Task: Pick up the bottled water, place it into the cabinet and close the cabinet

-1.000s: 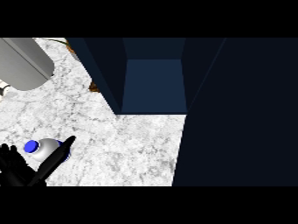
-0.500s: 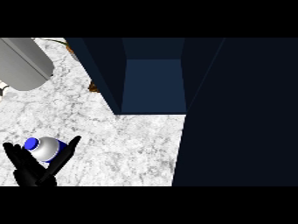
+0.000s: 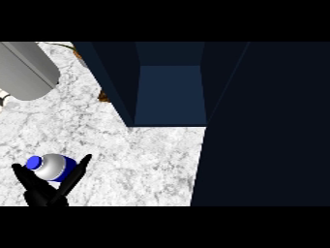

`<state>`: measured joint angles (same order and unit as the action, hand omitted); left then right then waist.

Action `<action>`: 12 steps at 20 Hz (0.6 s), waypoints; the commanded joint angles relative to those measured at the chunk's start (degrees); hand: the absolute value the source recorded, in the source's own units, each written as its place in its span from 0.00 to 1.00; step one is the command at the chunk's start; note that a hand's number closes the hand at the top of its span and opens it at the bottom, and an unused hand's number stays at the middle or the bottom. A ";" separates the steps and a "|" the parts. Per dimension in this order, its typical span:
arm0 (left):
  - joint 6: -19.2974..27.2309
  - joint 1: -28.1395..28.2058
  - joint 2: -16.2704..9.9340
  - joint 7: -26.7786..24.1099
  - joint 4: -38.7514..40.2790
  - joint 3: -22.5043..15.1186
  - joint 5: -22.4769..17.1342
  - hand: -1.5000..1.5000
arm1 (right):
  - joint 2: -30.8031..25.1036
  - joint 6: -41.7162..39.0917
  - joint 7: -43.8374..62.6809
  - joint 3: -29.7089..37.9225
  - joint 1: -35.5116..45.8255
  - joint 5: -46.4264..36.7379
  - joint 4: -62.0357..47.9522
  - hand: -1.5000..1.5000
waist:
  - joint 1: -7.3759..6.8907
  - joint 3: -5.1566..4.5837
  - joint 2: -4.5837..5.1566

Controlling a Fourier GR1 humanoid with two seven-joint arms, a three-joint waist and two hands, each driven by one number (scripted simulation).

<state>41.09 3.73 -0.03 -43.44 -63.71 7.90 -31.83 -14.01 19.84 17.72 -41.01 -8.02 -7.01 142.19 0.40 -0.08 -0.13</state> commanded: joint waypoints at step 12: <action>-11.36 -6.70 0.00 -14.59 14.86 3.16 -9.26 0.00 | -1.85 1.16 1.54 -0.41 0.97 -4.23 3.15 0.00 | -0.07 0.04 0.06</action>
<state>31.75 -1.44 -0.49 -54.37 -50.75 11.40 -38.70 -14.44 21.91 17.86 -42.56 -6.68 -7.47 141.54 0.43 -0.07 -0.10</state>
